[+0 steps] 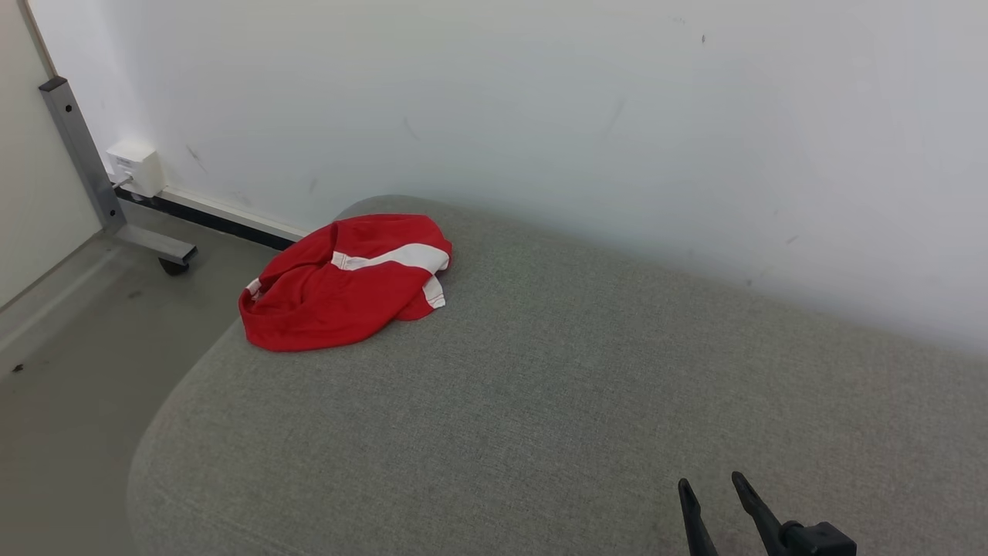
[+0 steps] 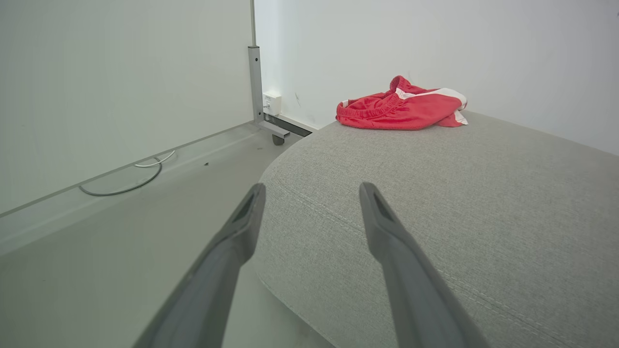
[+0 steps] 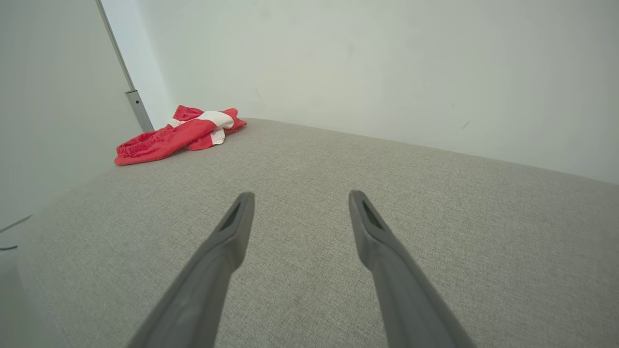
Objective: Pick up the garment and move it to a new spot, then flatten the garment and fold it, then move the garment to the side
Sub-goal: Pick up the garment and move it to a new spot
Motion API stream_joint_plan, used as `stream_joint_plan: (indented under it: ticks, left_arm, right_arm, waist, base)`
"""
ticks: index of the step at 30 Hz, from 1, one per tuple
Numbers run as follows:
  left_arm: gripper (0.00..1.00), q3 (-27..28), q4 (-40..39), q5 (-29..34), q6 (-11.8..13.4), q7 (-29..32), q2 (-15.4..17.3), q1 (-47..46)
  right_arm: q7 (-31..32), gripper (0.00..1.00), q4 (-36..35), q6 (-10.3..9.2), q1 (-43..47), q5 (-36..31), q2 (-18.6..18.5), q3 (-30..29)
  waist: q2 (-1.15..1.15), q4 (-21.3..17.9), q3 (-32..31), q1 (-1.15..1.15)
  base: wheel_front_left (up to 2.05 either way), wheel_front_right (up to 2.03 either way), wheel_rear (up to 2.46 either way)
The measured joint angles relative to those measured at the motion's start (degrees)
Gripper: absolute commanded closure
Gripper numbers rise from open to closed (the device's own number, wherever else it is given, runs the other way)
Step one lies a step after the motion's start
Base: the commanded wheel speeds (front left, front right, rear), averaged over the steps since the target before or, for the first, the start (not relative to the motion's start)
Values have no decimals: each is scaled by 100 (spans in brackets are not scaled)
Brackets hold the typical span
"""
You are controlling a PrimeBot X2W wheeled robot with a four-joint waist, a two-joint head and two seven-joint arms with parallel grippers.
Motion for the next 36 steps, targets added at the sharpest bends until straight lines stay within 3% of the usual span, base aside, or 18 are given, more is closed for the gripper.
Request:
stream_joint_plan:
  ticks: [10, 18, 31, 36]
  left_arm:
    - [0, 8, 337, -32, -2, 0, 32, -113]
    - [0, -76, 795, -287, 33, 42, 171, -1127]
    - [0, -159, 1548, -1841, -1, 1436, 1204, -3947]
    - [0, -23, 1634, -2975, -3, 2121, 1540, -4654]
  right_arm:
    - [0, 0, -49, 0, 81, -9, 0, -42]
    - [0, 0, -218, 0, 76, -303, 1, -69]
    - [205, 0, -1167, 0, -765, -823, -299, 247]
    - [271, 0, -1569, 0, -992, -848, -359, 343]
  waist:
    - [0, -82, 9, 0]
    - [0, -269, 261, 0]
    - [1, -906, 1479, 1]
    - [2, -1306, 2090, 2]
  base:
    - [0, 0, 0]
    - [0, 0, 0]
    - [0, 0, 0]
    - [0, 0, 0]
